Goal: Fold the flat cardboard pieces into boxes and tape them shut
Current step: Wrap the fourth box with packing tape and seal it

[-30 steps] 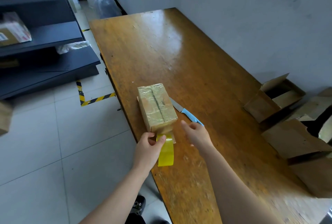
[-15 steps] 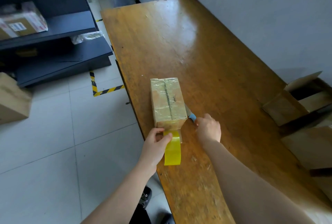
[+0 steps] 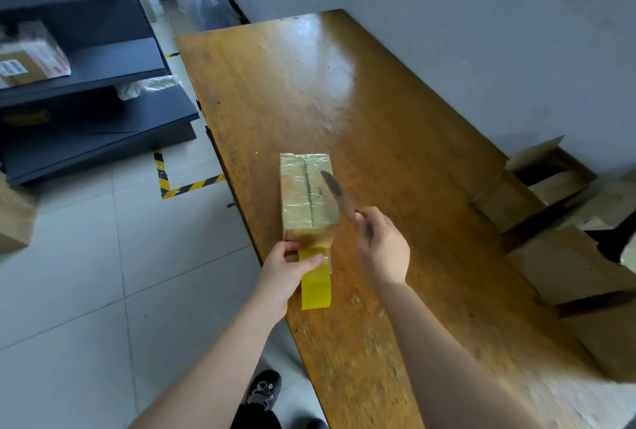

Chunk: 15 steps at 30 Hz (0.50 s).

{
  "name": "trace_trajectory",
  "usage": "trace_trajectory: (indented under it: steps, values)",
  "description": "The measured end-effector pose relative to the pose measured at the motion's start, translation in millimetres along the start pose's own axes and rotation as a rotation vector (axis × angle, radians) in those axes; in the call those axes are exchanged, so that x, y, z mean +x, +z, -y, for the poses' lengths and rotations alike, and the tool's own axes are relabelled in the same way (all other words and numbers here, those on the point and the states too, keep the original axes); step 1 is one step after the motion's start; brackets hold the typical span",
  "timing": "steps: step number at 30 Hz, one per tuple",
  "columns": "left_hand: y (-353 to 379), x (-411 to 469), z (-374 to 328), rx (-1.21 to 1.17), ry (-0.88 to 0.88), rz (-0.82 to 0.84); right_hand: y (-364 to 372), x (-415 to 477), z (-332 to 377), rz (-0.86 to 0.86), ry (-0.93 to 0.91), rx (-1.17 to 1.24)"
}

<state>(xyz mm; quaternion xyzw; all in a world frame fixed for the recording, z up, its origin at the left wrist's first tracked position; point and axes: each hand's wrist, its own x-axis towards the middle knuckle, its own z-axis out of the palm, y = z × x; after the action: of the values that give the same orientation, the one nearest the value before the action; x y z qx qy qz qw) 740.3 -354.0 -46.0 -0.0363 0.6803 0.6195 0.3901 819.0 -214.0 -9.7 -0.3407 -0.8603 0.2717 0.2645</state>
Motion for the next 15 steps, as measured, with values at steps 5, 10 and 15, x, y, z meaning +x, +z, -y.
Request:
trace_trajectory:
  steps: [5, 10, 15]
  values:
    - [2.0, -3.2, -1.8, -0.05, 0.011, -0.017, -11.0, -14.6, 15.8, -0.038, -0.408, -0.13]
    - [0.4, -6.4, -3.7, 0.001, 0.027, -0.059, -21.1, -26.1, 11.6, 0.033, -0.468, -0.321]
    - [-3.1, -8.0, -7.5, 0.04, 0.028, -0.066, -29.6, -25.4, 14.2, 0.088, -0.515, -0.542]
